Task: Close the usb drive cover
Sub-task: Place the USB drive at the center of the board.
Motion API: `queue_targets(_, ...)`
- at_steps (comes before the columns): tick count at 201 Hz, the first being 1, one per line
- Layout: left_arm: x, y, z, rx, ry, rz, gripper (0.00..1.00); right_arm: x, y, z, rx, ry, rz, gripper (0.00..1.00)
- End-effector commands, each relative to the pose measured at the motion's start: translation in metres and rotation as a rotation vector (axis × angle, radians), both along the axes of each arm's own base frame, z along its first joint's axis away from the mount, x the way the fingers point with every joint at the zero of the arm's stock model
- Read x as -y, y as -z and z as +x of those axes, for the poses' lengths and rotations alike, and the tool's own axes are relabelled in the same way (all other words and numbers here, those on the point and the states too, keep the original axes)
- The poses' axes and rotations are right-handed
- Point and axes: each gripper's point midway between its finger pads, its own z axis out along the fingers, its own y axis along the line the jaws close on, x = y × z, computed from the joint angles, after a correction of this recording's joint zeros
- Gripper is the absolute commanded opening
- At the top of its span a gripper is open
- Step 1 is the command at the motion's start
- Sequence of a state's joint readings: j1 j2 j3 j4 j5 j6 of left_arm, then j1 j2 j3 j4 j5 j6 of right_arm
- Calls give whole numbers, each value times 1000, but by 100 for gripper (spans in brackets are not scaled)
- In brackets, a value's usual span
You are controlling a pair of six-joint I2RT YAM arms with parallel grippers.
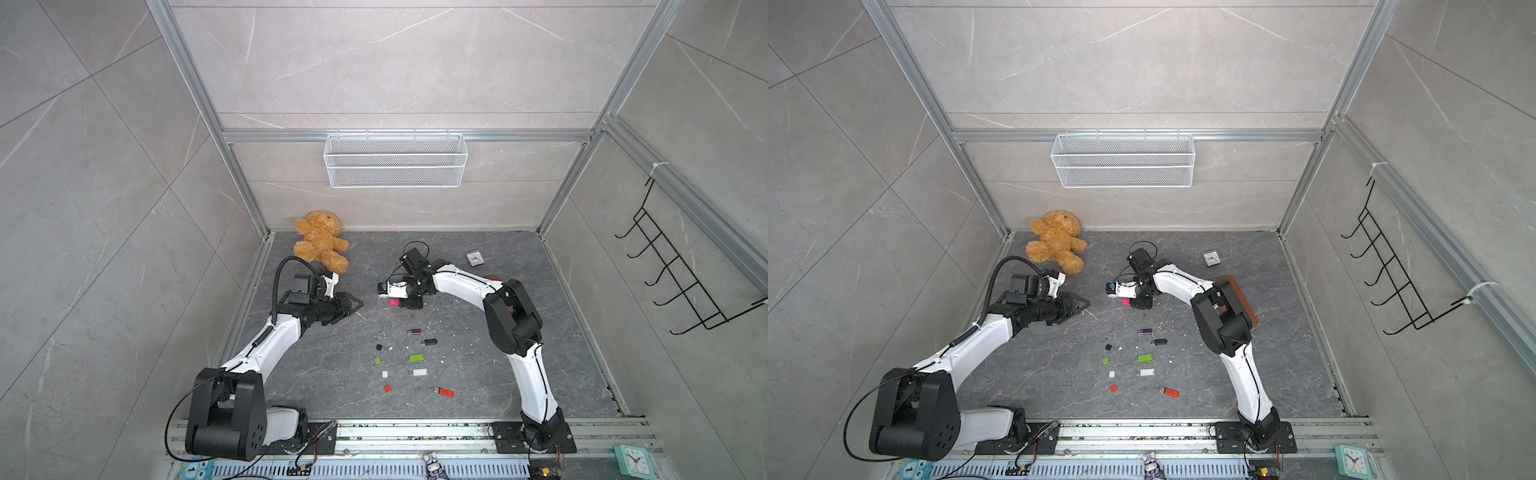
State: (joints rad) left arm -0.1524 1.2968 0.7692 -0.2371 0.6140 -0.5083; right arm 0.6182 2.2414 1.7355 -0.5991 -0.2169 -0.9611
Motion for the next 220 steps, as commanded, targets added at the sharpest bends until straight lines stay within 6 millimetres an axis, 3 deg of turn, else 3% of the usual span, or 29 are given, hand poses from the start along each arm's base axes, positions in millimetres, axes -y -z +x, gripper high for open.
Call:
queue_targets(1, -2, -7, -5, 34, 5, 5, 51, -1, 0, 7, -5, 30, 2, 30)
queue_targets(34, -1, -10, -10, 42, 22, 1, 51, -3, -23, 15, 36, 71, 38, 34)
queue_targets(65, -2, -17, -13, 72, 0, -18, 51, -9, -63, 17, 40, 165, 132, 35)
queue_targets(107, -1, -19, -14, 84, 5, -32, 51, -13, -92, -10, -95, 342, 267, 37)
queue_targets(125, -1, -18, -15, 88, 8, -27, 51, -21, -104, -34, -163, 391, 330, 37)
queue_targets(159, -2, -17, -11, 100, -6, -24, 51, -28, -81, -83, -162, 393, 268, 37)
queue_targets(193, -6, -6, -10, 79, -43, -20, 51, -28, -50, -111, -179, 448, 206, 37)
queue_targets(220, -5, -4, -9, 73, -44, -25, 51, -33, -37, -126, -194, 448, 160, 37)
